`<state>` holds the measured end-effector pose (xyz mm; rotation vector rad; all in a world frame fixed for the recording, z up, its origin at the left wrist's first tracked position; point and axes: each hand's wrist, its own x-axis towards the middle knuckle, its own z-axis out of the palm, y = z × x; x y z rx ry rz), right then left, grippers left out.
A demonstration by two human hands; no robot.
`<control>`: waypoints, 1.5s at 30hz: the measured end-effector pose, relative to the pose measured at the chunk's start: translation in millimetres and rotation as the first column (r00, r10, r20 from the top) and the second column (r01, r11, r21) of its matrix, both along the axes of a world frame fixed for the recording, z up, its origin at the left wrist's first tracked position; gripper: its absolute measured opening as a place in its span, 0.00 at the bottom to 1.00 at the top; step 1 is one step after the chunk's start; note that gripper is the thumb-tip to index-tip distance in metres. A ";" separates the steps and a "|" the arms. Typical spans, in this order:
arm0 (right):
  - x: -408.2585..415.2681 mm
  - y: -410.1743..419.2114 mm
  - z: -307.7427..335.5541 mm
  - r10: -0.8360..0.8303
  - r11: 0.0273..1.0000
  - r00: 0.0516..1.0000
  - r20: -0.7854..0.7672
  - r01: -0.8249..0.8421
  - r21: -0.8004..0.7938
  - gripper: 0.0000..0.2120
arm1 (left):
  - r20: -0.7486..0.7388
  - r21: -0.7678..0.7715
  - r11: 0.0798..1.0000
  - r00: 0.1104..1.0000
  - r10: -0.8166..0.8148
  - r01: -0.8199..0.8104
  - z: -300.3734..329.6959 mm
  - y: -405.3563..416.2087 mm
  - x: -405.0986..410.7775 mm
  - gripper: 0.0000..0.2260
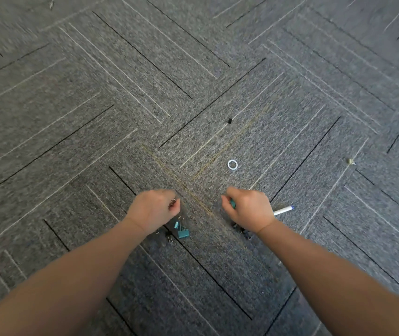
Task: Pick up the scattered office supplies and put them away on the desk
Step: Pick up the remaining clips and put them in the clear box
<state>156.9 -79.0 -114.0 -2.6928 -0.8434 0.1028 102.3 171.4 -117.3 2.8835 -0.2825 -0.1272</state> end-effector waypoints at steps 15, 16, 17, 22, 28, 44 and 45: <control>-8.5 182.5 465.1 0.463 0.882 0.867 0.185 -0.472 0.007 0.18 | 0.000 -0.036 0.712 0.713 0.701 -0.701 462.8 110.8 -102.0 0.15; -17.5 206.8 504.3 0.504 0.853 0.837 0.211 -0.521 0.028 0.18 | 0.007 -0.034 0.658 0.658 0.753 -0.752 502.8 122.4 -117.1 0.13; -28.0 231.7 542.9 0.549 0.817 0.803 0.232 -0.574 0.056 0.18 | 0.017 -0.031 0.603 0.603 0.798 -0.797 543.1 133.6 -133.5 0.13; -107.8 348.8 711.4 0.704 0.622 0.621 0.344 -0.773 0.125 0.18 | 0.043 -0.120 0.220 0.216 0.975 -0.968 707.9 178.2 -235.0 0.14; -244.5 457.3 829.4 0.821 0.295 0.356 0.446 -0.934 0.202 0.18 | 0.149 -0.124 -0.148 -0.166 0.975 -0.981 832.5 212.4 -374.3 0.14; -507.8 626.9 822.0 0.981 -0.090 -0.079 0.179 -0.994 0.056 0.15 | -0.155 -0.198 -0.678 -0.660 0.735 -0.708 819.2 285.9 -582.6 0.14; -512.4 634.2 813.9 0.982 -0.116 -0.108 0.152 -0.992 0.044 0.15 | -0.171 -0.191 -0.686 -0.664 0.728 -0.702 813.1 289.3 -581.7 0.14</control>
